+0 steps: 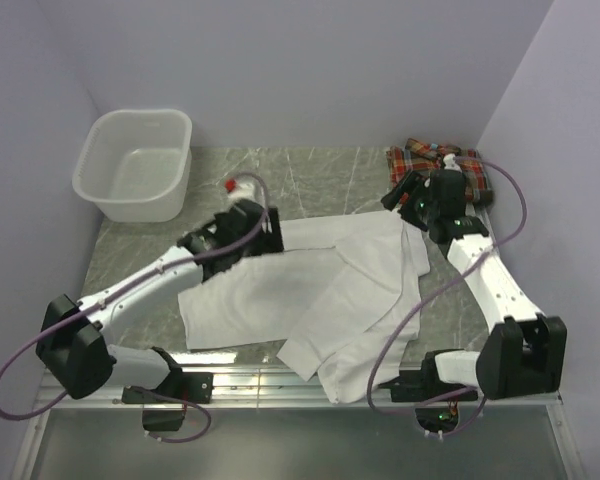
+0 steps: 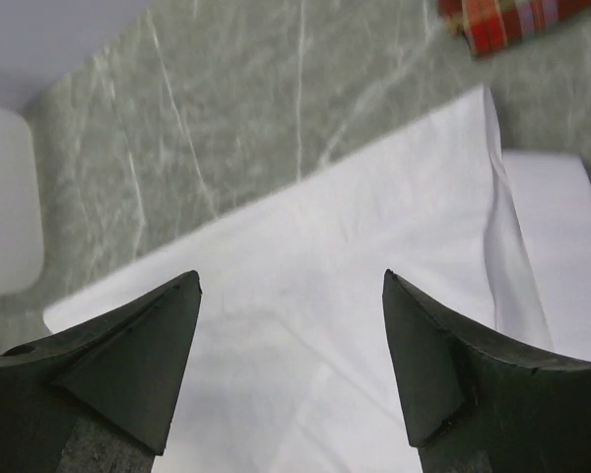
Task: Fold and stack the long sleeve shirts
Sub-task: Fold the shirt
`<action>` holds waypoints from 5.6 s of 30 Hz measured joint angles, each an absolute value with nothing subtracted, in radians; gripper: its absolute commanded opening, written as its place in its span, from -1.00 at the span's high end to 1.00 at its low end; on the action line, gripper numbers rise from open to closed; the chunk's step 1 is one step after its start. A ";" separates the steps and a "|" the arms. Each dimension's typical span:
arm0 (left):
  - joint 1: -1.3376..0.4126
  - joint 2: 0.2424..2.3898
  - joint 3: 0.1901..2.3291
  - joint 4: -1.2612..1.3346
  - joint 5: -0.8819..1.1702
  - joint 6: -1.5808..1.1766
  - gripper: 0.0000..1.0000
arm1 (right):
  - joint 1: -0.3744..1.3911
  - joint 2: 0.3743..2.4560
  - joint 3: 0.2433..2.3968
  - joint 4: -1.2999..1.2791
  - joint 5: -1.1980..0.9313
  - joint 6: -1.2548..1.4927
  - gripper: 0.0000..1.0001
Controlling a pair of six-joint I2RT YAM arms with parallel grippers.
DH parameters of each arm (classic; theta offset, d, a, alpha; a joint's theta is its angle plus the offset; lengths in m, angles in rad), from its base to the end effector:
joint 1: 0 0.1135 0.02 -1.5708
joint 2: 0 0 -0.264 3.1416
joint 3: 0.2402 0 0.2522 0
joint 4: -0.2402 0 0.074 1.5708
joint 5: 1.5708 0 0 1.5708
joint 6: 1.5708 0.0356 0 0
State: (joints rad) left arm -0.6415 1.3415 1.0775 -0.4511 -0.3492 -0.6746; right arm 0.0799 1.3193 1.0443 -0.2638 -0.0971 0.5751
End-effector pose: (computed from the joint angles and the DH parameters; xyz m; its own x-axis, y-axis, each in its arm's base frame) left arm 0.2422 -0.1657 0.2941 -0.6322 -0.2603 -0.7298 -0.0506 0.9537 -0.2964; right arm 0.2990 0.0274 0.3043 -0.5175 0.5017 -0.6932 0.1419 0.8492 0.5086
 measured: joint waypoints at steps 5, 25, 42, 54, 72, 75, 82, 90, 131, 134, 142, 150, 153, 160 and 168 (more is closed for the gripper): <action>-0.988 1.286 0.943 -0.477 -0.354 -0.654 -0.90 | 0.093 1.136 0.864 -0.352 -0.085 0.573 -0.70; -1.533 1.582 0.929 -0.531 -0.439 -0.578 -0.61 | 0.091 0.883 0.766 -0.466 -0.078 0.533 -0.61; -1.287 1.527 0.908 -0.413 -0.324 -0.530 -0.60 | 0.199 1.252 0.665 -0.326 -0.267 0.527 -0.36; -1.038 1.636 0.901 -0.353 -0.252 -0.535 -0.59 | 0.207 1.468 0.678 -0.193 -0.293 0.556 -0.35; -0.979 1.653 0.997 -0.406 -0.305 -0.482 -0.68 | 0.207 1.522 0.782 -0.189 -0.218 0.556 -0.45; -1.110 1.568 0.986 -0.435 -0.315 -0.463 -0.68 | 0.207 1.424 0.782 -0.234 -0.192 0.531 -0.55; -1.284 1.564 0.969 -0.459 -0.299 -0.433 -0.64 | 0.207 1.208 0.781 -0.309 -0.158 0.495 -0.82; -1.288 1.632 0.968 -0.484 -0.263 -0.391 -0.49 | 0.207 1.112 0.781 -0.384 -0.122 0.477 -0.82; -1.287 1.539 1.392 -0.709 -0.006 -0.308 0.99 | 0.200 0.913 0.819 -0.469 0.064 0.478 -0.74; -1.287 1.526 1.404 -0.721 0.072 -0.292 0.99 | 0.198 0.876 0.819 -0.469 0.087 0.479 -0.74; -1.283 1.527 1.433 -0.736 0.206 -0.273 0.99 | 0.198 0.866 0.819 -0.469 0.097 0.482 -0.73; -1.053 1.598 1.481 -0.692 0.326 -0.303 0.99 | 0.198 0.866 0.818 -0.469 0.097 0.483 -0.73; -0.955 1.673 1.557 -0.691 0.346 -0.306 0.99 | 0.198 0.863 0.815 -0.469 0.097 0.485 -0.73; -0.738 1.788 1.668 -0.667 0.422 -0.368 0.99 | 0.198 0.854 0.795 -0.471 0.088 0.485 -0.72; -0.440 1.801 1.597 -0.589 0.455 -0.521 0.99 | 0.197 0.864 0.764 -0.459 0.031 0.479 -0.71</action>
